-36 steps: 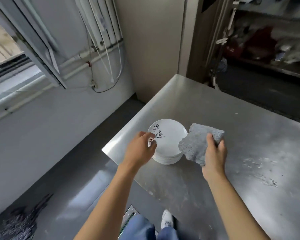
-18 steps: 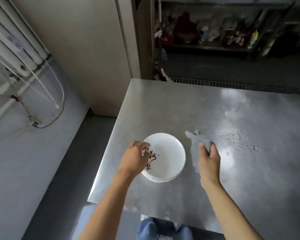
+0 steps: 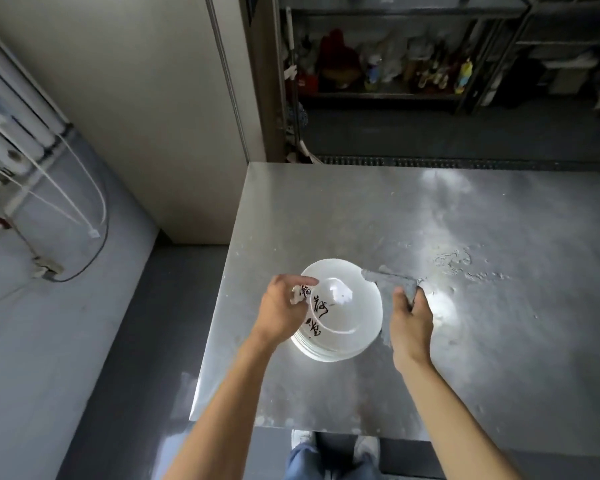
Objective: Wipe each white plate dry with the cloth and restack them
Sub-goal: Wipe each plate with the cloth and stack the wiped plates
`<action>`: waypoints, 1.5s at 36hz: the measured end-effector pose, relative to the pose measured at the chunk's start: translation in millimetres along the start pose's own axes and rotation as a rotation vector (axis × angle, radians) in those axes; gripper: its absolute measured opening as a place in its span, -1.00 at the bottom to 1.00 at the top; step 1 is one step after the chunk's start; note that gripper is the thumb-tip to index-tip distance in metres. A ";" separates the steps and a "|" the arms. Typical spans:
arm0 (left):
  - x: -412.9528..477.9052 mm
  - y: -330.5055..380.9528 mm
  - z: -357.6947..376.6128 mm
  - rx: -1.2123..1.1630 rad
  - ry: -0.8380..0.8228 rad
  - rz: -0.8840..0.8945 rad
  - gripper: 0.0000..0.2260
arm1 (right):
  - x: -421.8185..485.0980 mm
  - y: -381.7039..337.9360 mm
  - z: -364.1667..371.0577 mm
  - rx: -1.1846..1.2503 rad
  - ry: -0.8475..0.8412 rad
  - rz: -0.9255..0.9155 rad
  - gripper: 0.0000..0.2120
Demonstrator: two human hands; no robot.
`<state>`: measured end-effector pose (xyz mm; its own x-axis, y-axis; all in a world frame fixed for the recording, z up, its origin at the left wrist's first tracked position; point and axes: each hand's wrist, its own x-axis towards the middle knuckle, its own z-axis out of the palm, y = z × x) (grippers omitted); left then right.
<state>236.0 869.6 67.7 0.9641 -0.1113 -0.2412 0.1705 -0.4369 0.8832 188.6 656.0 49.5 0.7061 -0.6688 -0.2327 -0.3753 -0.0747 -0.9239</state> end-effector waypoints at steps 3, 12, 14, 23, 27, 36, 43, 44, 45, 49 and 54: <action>-4.2 6.8 -7.0 -0.188 -0.083 -0.084 -0.43 | 0.5 0.2 -0.3 0.006 0.008 -0.003 -0.84; -11.4 3.3 -13.2 -0.448 -0.146 -0.171 -0.53 | 3.2 -0.5 -0.5 -0.023 -0.024 0.004 -0.91; -13.5 1.4 -10.9 -0.501 -0.128 -0.182 -0.56 | 2.1 -2.7 -0.9 -0.030 -0.018 -0.008 -0.87; -25.4 -6.9 -2.3 -0.585 -0.164 -0.319 -0.49 | 2.2 -11.2 -9.1 -0.038 -0.076 -0.035 -0.80; -32.5 -2.6 1.5 -0.654 -0.155 -0.305 -0.44 | 7.3 -17.7 -13.9 -0.034 -0.115 -0.082 -0.86; -43.6 6.8 3.8 -0.726 -0.074 -0.210 -0.36 | 13.2 -55.8 -20.1 0.126 -0.131 -0.199 -0.80; -50.8 25.4 4.1 -0.718 -0.076 -0.099 -0.43 | 3.1 -72.4 -1.4 -0.107 -0.314 -0.415 -0.78; -52.0 28.2 4.8 -0.708 -0.074 -0.082 -0.42 | 0.3 -72.5 3.0 -0.175 -0.365 -0.464 -0.76; -53.4 30.7 5.6 -0.701 -0.071 -0.066 -0.42 | -1.5 -71.7 8.1 -0.261 -0.418 -0.513 -0.71; -54.9 37.6 9.0 -0.672 -0.058 -0.017 -0.42 | -13.1 -69.1 23.1 -0.583 -0.704 -0.638 -0.53; -57.7 34.8 4.6 -0.635 0.006 -0.002 -0.44 | -26.8 -69.3 16.7 -0.537 -1.030 -0.628 -0.53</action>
<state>185.4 856.7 110.5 0.9645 -0.1049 -0.2423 0.2578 0.1775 0.9497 205.8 691.5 114.6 0.8873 0.4345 -0.1546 0.1604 -0.6052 -0.7797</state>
